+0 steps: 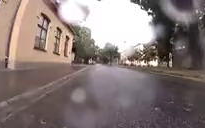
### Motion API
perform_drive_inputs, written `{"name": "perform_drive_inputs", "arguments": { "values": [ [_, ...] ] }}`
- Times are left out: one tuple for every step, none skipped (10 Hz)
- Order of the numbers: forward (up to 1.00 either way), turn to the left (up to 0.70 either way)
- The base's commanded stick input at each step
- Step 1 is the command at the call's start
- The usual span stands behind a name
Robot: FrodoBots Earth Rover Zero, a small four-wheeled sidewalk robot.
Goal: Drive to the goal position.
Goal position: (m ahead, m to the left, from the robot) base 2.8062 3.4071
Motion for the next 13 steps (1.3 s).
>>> {"name": "perform_drive_inputs", "arguments": {
  "values": [
    [0.85,0.00],
    [0.85,0.00],
    [0.85,0.00],
    [0.85,0.00],
    [0.85,0.00],
    [0.85,0.00],
    [0.85,0.00],
    [0.85,0.00],
    [0.85,0.00],
    [0.85,0.00],
    [0.85,0.00],
    [0.85,-0.03],
    [0.85,-0.34]
  ]
}}
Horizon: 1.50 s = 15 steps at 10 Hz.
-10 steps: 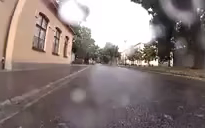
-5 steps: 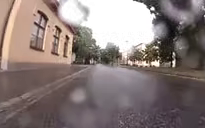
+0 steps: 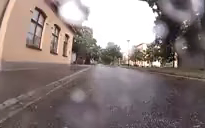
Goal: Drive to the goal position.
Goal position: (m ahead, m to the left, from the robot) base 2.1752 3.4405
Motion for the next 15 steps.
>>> {"name": "perform_drive_inputs", "arguments": {
  "values": [
    [0.85,-0.34],
    [0.85,-0.34],
    [0.85,-0.34],
    [0.85,-0.34],
    [0.85,-0.28],
    [0.85,-0.22],
    [0.85,-0.15],
    [0.85,-0.09],
    [0.85,-0.03],
    [0.85,0.00],
    [0.85,0.00],
    [0.85,0.00],
    [0.85,0.00],
    [0.85,0.00],
    [0.85,0.00]
  ]
}}
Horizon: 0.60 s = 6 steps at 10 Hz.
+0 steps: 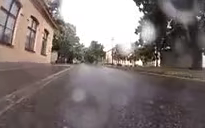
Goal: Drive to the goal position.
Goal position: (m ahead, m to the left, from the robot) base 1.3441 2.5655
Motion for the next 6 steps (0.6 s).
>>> {"name": "perform_drive_inputs", "arguments": {
  "values": [
    [0.85,0.00],
    [0.85,0.00],
    [0.85,0.00],
    [0.85,0.00],
    [0.85,0.00],
    [0.85,0.00]
  ]
}}
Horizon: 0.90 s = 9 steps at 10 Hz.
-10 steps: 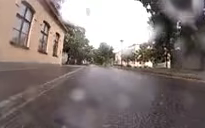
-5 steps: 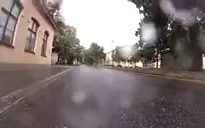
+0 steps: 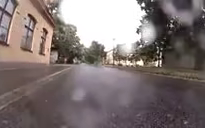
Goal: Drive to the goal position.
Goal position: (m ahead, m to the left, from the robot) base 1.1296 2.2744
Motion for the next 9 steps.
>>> {"name": "perform_drive_inputs", "arguments": {
  "values": [
    [0.85,0.04],
    [0.85,0.09],
    [0.85,0.13],
    [0.85,0.18],
    [0.85,0.22],
    [0.85,0.27],
    [0.85,0.31],
    [0.85,0.29],
    [0.85,0.14]
  ]
}}
